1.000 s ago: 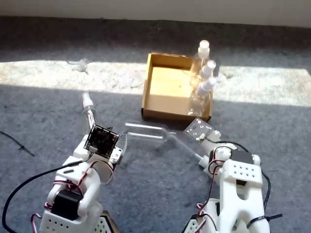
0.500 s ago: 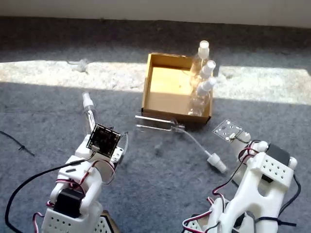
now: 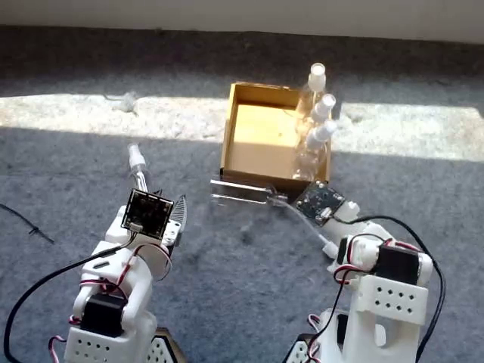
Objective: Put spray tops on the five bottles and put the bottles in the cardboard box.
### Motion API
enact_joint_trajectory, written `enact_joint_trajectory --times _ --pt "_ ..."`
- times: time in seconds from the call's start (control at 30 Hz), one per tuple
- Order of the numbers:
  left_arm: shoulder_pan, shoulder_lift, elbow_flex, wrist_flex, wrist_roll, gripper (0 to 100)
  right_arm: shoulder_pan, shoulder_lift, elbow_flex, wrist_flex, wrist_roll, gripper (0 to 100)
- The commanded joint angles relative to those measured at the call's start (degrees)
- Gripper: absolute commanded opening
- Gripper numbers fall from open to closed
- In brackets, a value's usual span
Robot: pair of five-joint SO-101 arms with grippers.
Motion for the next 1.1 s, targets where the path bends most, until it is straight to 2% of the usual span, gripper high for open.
enact_joint_trajectory --times 0.0,0.1,0.2,0.37,0.47,0.63,0.9,1.07 --pt "-0.7 -0.4 -0.5 -1.2 -0.4 13 -0.7 2.9 1.7 -5.1 -4.8 8.9" --pt "-0.7 -0.4 -0.5 -1.1 -0.4 13 -0.5 11.2 -0.4 -5.8 -4.7 16.4" --pt "-0.7 -0.4 -0.5 -1.1 -0.4 13 -0.4 22.2 -9.9 -3.6 -3.6 18.4" --pt "-0.7 -0.4 -0.5 -1.1 -0.4 13 -0.2 36.6 -23.4 6.0 10.1 18.4" --pt "-0.7 -0.4 -0.4 -1.1 -0.4 13 0.7 39.5 -26.0 6.3 12.8 18.4" --pt "-0.5 -0.4 -0.4 -1.1 -0.4 13 0.8 40.8 -24.3 5.8 16.8 18.4" --pt "-0.5 -0.2 -0.4 -1.1 -0.4 13 5.7 40.7 -12.7 -9.8 17.0 18.4" --pt "-0.5 0.0 -0.4 -1.2 -0.4 13 5.2 40.4 -8.6 -11.6 17.0 18.4"
